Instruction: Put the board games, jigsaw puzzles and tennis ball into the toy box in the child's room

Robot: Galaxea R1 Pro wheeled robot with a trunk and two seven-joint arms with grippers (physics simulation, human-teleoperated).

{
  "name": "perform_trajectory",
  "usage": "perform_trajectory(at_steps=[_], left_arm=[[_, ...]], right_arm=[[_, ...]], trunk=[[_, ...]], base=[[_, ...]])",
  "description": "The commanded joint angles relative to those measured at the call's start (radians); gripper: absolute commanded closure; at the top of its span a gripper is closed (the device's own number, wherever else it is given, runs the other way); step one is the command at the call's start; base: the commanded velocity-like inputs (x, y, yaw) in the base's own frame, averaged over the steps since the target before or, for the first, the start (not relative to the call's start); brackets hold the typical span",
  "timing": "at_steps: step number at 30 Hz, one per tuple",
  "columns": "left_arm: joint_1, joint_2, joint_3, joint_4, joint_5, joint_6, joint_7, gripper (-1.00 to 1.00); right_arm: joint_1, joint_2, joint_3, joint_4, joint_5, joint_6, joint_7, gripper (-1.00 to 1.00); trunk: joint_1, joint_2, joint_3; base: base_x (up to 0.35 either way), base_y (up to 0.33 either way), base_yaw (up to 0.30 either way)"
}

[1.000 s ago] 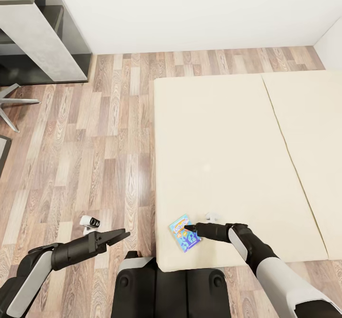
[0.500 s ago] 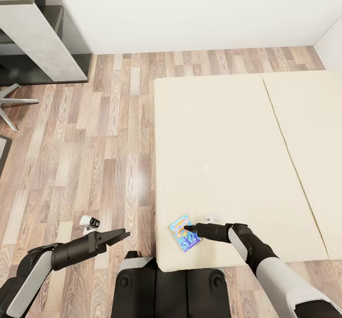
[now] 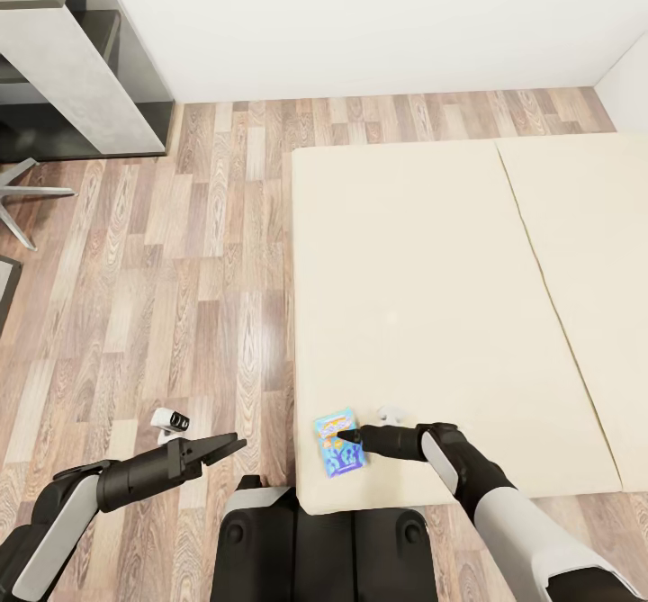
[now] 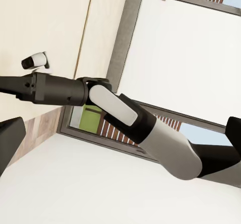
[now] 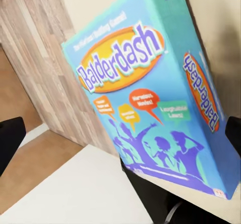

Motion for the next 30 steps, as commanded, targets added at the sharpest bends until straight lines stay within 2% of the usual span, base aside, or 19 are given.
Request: perform_trajectory(at_steps=[1,15,21,30], left_arm=[[0.000,0.000,0.000,0.000,0.002,0.004,-0.001,-1.00],[0.000,0.000,0.000,0.000,0.002,0.004,-0.001,-1.00],[0.000,0.000,0.000,0.000,0.002,0.004,-0.001,-1.00],[0.000,0.001,0.000,0.000,0.002,0.004,-0.001,-1.00]], right_arm=[[0.000,0.000,0.001,-0.001,-0.002,0.006,0.000,-1.00],[-0.001,0.009,0.001,-0.002,0.000,0.002,0.000,-1.00],[0.001,0.043,0.003,-0.002,0.003,0.000,0.000,-1.00],[0.001,0.079,0.004,-0.001,0.006,0.002,-0.002,-1.00]], trunk=[[0.001,-0.001,-0.001],[0.001,-0.001,-0.001],[0.001,-0.001,-0.001],[0.001,-0.001,-0.001]], base=[[0.000,0.000,0.000],[0.000,0.000,0.000],[0.000,0.000,0.000],[0.000,0.000,0.000]])
